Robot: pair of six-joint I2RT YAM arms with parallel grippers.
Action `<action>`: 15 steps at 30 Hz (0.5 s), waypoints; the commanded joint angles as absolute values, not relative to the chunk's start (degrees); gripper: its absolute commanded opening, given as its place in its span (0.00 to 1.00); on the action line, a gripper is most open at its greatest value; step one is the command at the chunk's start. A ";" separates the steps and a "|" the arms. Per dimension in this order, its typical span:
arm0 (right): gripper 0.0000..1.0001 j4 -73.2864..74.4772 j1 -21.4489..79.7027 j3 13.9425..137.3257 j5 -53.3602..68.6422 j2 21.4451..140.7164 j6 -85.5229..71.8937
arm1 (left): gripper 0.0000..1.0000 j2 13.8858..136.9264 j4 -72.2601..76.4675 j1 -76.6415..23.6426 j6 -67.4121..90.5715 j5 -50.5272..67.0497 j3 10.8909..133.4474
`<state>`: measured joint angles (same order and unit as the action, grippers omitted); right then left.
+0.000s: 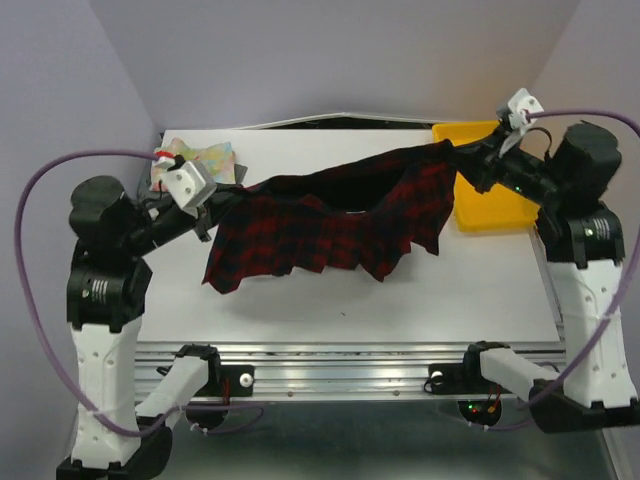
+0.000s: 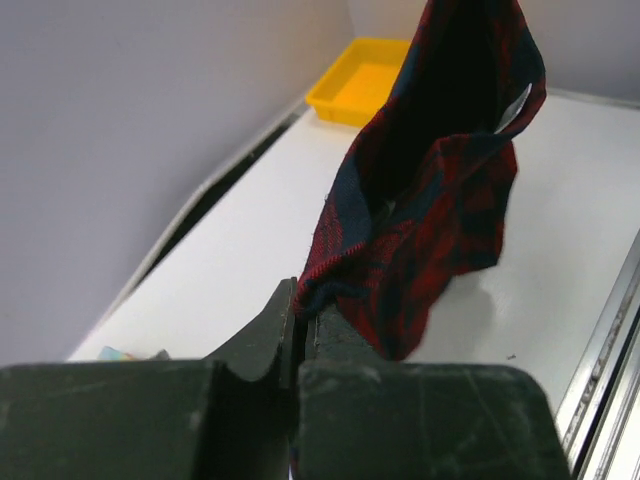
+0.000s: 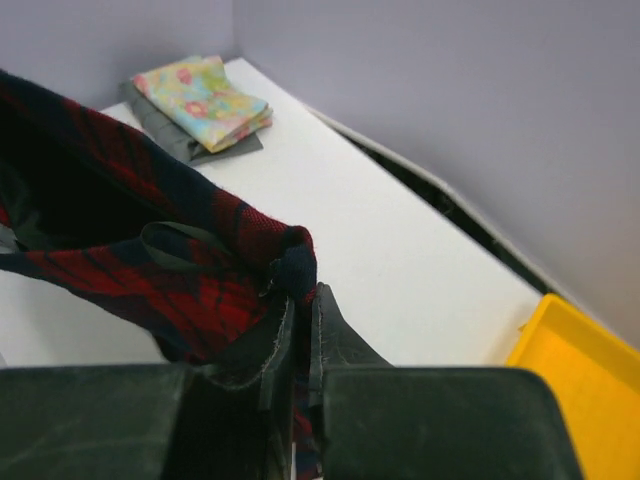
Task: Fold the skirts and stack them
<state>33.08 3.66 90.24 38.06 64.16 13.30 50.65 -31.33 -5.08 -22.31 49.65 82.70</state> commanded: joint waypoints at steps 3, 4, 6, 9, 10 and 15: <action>0.01 33.31 1.76 89.83 34.64 56.34 12.76 | 0.00 46.58 -37.61 -3.87 -19.95 44.83 90.09; 0.01 33.92 1.76 89.82 31.84 57.38 12.14 | 0.00 47.71 -38.14 -3.87 -19.69 44.65 89.39; 0.01 36.46 1.76 90.52 28.50 63.61 12.21 | 0.00 50.95 -38.41 -3.87 -19.78 44.47 86.49; 0.01 37.61 1.76 92.80 26.11 74.24 12.48 | 0.00 56.32 -36.47 -3.87 -16.18 41.32 84.38; 0.01 37.79 1.76 93.94 25.58 76.96 12.57 | 0.00 60.69 -36.30 -3.87 -15.48 40.61 84.72; 0.01 32.10 1.76 106.55 27.24 92.50 9.94 | 0.00 72.65 -27.26 -3.87 -14.15 39.64 88.92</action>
